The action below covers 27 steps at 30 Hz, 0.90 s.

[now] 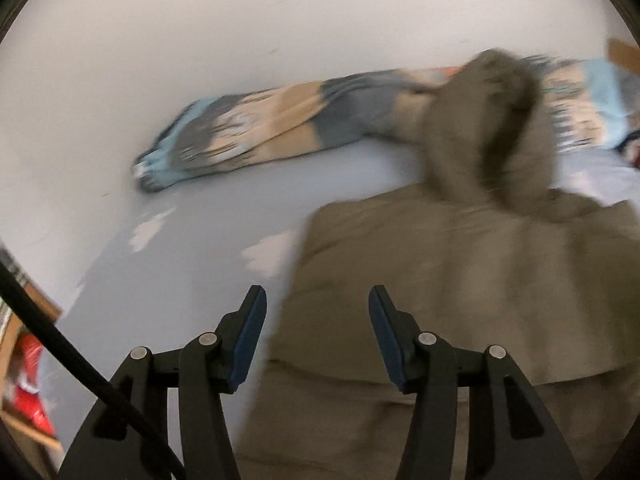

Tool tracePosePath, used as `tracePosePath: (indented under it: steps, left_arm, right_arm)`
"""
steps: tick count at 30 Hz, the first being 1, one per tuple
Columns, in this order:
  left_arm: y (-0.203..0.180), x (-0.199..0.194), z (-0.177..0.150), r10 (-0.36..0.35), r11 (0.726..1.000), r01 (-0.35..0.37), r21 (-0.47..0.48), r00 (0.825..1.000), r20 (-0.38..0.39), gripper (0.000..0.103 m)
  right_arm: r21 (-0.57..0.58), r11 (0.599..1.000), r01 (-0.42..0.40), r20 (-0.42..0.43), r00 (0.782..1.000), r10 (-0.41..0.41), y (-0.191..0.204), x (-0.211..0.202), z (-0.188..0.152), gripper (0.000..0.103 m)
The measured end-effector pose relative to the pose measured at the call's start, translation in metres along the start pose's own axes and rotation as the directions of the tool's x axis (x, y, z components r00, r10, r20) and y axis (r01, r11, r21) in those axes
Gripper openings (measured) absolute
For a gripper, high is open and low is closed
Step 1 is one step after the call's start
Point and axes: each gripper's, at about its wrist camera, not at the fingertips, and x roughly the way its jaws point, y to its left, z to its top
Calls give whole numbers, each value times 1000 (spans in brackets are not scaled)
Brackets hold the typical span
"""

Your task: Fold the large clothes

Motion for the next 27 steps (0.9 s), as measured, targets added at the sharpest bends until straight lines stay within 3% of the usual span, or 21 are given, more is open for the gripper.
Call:
tracePosePath:
  steps: [2,7,16,22,27]
  left_arm:
    - [11,14,-7,42,999,-42,2,999,-10,52]
    - [10,39,-15,57,998,-56,41,998,-23,52]
    - [-13,47,-20,94,986,-93,139,996,0,52]
    - [-8,22,-9,102,990,-108,93,992,70,52]
    - [3,-21,7,112,992,-121,41,979,172,52]
  right_arm:
    - [-30,999,27,-16,999,-28,6,12,-4,50]
    - [-78,995,69,-44,996,-73,16,34,-10,50]
    - [-91,992,91,-108,989,-100,21,66,-16,50]
    - [-36,997,68,-165,984,-73,11,77,-16,50]
    - [-64,995,81,-107,990,-88,26,53,-12,50]
